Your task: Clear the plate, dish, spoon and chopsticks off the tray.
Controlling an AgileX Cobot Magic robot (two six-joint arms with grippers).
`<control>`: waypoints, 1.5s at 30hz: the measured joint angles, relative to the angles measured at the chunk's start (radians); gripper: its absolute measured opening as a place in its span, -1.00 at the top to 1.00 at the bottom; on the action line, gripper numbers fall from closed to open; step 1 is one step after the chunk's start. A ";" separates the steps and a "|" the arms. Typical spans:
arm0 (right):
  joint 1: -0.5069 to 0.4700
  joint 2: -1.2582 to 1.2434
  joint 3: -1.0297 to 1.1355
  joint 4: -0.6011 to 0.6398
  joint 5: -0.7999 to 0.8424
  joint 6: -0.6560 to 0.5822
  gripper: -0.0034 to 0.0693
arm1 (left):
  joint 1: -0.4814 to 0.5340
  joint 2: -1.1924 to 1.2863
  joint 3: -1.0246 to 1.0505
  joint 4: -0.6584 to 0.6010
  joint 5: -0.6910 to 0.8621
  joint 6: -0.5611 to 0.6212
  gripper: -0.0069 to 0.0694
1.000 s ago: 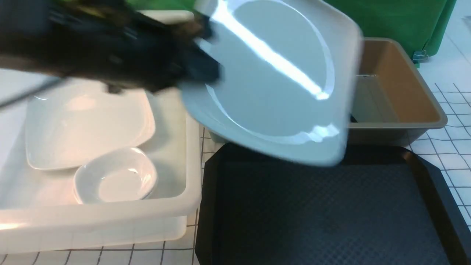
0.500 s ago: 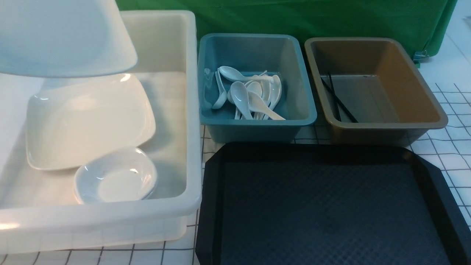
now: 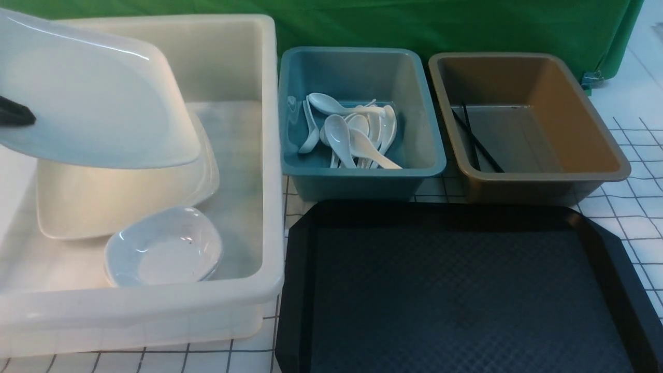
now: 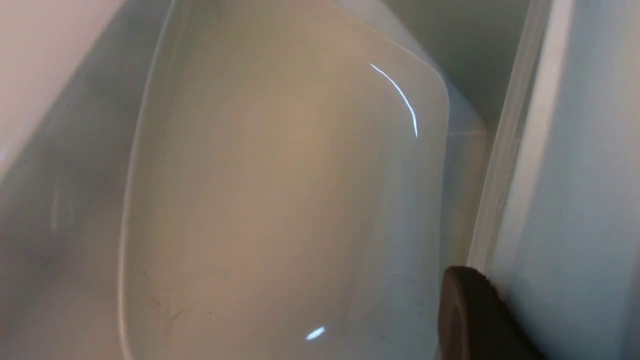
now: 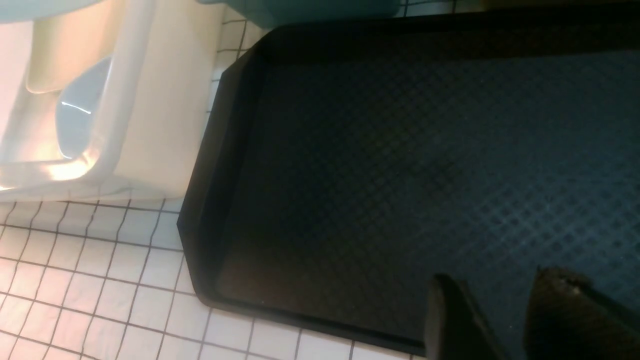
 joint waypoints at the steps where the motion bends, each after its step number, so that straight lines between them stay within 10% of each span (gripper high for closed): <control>1: 0.000 0.000 0.000 0.000 0.000 0.000 0.27 | -0.008 0.014 0.000 -0.001 -0.007 0.007 0.67; 12: 0.000 0.000 0.000 0.000 0.000 0.000 0.34 | -0.090 0.081 0.000 0.054 -0.071 0.016 0.63; 31: 0.000 0.000 0.000 0.000 0.000 0.000 0.31 | -0.093 0.081 -0.103 0.411 0.079 -0.067 -0.48; 41: 0.000 0.000 0.000 0.000 0.000 -0.002 0.29 | -0.092 0.070 -0.267 0.549 0.309 -0.151 -0.42; 45: 0.000 0.000 0.000 0.000 0.000 -0.002 0.27 | -0.093 0.069 -0.268 0.561 0.442 -0.162 -0.01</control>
